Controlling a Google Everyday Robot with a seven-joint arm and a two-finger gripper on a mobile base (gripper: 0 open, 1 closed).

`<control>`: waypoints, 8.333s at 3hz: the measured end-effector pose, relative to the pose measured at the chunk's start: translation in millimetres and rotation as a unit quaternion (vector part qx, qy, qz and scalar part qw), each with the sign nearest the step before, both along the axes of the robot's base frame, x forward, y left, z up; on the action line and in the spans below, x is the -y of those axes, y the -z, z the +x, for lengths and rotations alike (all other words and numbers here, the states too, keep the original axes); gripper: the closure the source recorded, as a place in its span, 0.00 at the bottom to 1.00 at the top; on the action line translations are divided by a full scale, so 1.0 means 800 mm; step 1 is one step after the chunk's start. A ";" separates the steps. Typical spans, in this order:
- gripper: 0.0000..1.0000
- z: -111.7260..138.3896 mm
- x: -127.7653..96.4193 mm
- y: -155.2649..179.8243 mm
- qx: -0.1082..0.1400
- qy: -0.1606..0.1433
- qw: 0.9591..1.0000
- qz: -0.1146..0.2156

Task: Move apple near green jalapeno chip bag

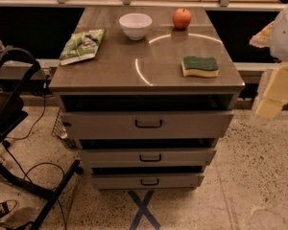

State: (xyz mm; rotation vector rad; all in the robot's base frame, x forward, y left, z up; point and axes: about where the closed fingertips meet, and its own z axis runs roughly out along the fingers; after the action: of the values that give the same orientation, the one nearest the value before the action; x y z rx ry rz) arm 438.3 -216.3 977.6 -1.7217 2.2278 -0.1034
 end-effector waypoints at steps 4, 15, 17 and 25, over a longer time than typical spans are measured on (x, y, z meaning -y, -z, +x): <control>0.00 0.225 0.042 -0.038 0.222 0.075 0.952 0.197; 0.00 0.646 -0.027 0.106 0.287 0.234 0.859 0.353; 0.00 0.676 -0.045 0.108 0.294 0.274 0.814 0.419; 1.00 0.694 -0.079 0.156 0.272 0.282 0.808 0.440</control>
Offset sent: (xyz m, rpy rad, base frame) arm 0.0906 -0.0255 -0.0094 0.1893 -0.1645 -0.1444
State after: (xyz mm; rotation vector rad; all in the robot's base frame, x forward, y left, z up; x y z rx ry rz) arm 993.7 -153.1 853.1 -0.4326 1.7921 0.2437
